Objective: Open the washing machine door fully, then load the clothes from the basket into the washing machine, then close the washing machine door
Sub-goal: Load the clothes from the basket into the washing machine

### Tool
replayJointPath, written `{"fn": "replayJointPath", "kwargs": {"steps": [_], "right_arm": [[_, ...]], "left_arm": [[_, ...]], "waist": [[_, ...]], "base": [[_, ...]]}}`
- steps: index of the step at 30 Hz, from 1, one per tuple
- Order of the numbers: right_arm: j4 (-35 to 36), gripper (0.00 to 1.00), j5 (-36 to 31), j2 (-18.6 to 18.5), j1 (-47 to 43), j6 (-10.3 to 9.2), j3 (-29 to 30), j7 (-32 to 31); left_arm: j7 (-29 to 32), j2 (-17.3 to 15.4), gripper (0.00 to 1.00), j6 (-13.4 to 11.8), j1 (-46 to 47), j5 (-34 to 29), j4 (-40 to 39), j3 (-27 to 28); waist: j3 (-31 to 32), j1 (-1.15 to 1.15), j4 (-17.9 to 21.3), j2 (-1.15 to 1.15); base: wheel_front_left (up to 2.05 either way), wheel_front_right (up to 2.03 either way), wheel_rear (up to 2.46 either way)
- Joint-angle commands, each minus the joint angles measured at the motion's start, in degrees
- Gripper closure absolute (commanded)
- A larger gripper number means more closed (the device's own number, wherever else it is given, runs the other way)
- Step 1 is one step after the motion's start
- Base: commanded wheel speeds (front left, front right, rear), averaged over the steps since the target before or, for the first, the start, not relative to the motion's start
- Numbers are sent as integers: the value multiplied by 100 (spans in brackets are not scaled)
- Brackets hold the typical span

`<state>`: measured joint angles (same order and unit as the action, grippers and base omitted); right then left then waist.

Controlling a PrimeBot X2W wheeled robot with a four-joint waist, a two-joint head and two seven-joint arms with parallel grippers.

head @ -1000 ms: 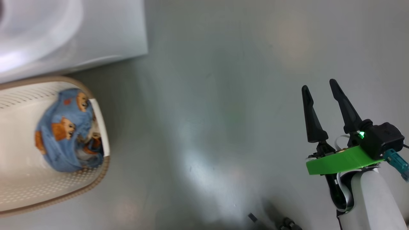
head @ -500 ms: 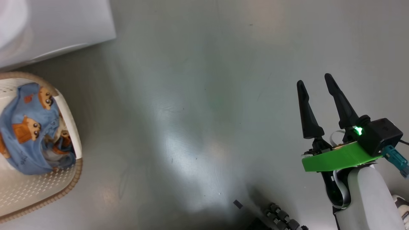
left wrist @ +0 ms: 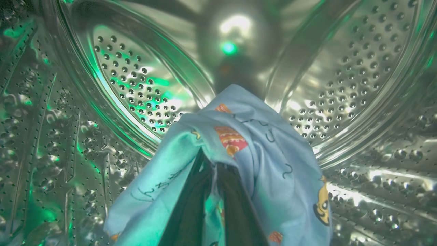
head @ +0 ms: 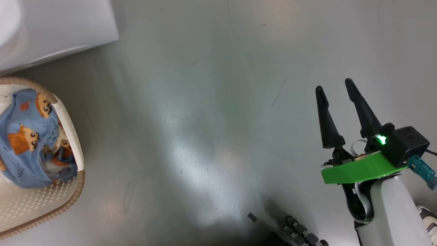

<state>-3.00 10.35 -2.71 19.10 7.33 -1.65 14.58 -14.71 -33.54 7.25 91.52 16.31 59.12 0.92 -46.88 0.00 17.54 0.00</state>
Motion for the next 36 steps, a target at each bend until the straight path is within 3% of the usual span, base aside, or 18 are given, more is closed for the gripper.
{"fn": "replayJointPath", "kwargs": {"steps": [1,3,4,5,6,21,25,36], "right_arm": [[123,0,19,-17,-73,16,-119,42],[123,0,-6,-17,-65,16,-94,42],[123,0,-15,-17,-63,16,-78,42],[124,0,-20,-17,-61,16,-63,42],[124,0,-26,-17,-59,16,-52,42],[57,0,-142,-17,9,16,-24,42],[16,0,-186,-17,32,16,17,42],[-239,0,-329,-17,-185,16,11,42]], "left_arm": [[-28,-278,100,-31,-86,-54,-69,-15],[-29,-244,94,-30,-78,-45,51,-24],[-29,-226,55,-28,-75,-41,116,-33],[-29,-215,3,-27,-69,-41,156,-41],[-29,-194,0,-25,-64,-12,229,-28],[-29,-117,0,12,-334,112,461,-113],[-29,-11,0,20,-824,338,371,-89],[-29,162,0,23,-2858,1223,-329,-803]], "waist": [[-4,0,-17,0],[-4,0,-36,0],[0,0,-46,0],[3,0,-55,0],[9,0,-64,0],[335,0,-209,0],[647,0,-290,0],[1773,0,-769,0]], "base": [[0,0,0],[0,0,0],[0,0,0],[0,0,0],[0,0,0],[0,0,0],[0,0,0],[0,0,0]]}}
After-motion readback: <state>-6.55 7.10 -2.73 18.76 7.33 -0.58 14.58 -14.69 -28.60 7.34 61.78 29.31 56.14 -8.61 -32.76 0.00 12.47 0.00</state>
